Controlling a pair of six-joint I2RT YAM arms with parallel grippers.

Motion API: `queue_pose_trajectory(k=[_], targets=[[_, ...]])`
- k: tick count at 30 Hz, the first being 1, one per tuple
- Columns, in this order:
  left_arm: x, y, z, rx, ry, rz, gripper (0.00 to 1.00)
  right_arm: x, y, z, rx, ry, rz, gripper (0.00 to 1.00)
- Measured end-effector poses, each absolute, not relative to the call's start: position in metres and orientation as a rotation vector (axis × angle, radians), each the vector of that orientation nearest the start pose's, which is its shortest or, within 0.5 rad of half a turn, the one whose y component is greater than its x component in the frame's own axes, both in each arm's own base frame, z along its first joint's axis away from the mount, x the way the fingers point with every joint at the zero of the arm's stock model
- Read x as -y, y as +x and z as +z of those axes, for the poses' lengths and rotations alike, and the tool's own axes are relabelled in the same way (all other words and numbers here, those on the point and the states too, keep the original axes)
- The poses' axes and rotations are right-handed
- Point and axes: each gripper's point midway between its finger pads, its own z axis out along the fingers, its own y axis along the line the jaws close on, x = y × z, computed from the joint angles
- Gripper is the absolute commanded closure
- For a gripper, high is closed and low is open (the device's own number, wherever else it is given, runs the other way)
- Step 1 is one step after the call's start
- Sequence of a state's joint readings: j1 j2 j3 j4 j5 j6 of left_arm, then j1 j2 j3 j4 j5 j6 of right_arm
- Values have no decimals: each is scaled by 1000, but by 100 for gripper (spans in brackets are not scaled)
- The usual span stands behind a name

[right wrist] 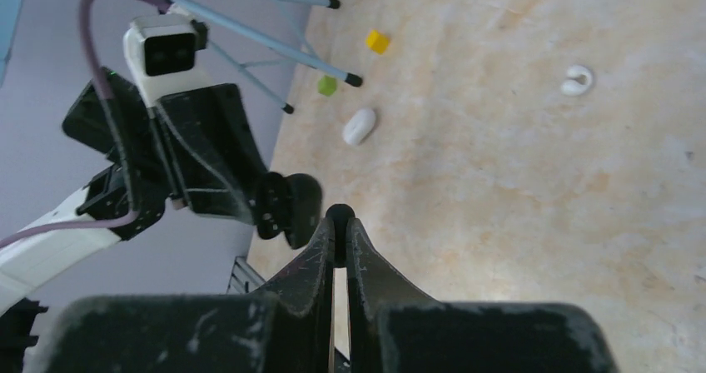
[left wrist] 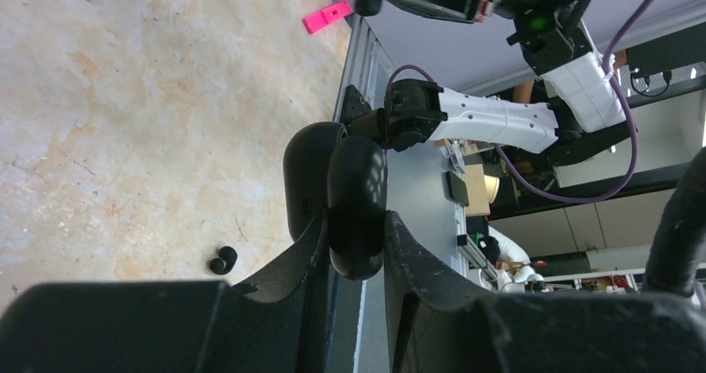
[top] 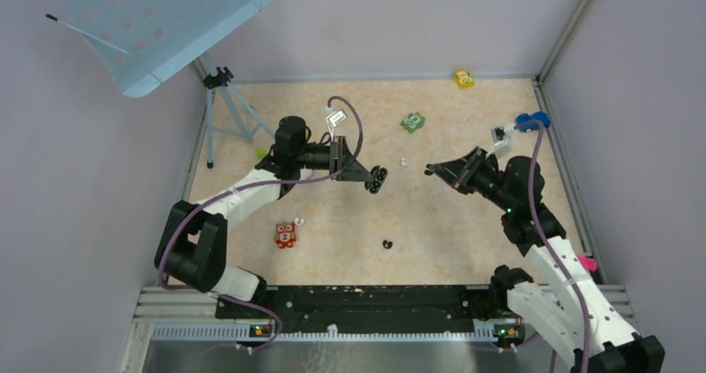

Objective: Insert the wireless bluetooth earbuds into the charging case
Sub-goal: Pick up the right earbud from the center of the board, then insert the right earbud into the right side groove of the charging case.

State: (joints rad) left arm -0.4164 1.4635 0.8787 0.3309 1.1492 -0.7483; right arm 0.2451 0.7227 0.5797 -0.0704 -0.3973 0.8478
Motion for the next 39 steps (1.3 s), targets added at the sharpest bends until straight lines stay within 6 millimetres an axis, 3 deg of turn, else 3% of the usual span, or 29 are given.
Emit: queue_pose_trajectory(k=[7,15,22,33,39], targets=[[303,250,233,-2011,496,-1735,100,-212,242,276,-1864,125,1204,100],[302,248,260,-1912,368,-1647,100,-271,242,275,-1896,88,1178,100],[302,251,254,-1940,286,-1660,100,-274,259,256,-1917,168,1085,100],[303,253,248,-1967,260,-1666,100,-266,271,261,-1871,239,1036,100],[303,253,242,-1995,246,-1664,100,-269,275,251,-1898,246,1024,100]])
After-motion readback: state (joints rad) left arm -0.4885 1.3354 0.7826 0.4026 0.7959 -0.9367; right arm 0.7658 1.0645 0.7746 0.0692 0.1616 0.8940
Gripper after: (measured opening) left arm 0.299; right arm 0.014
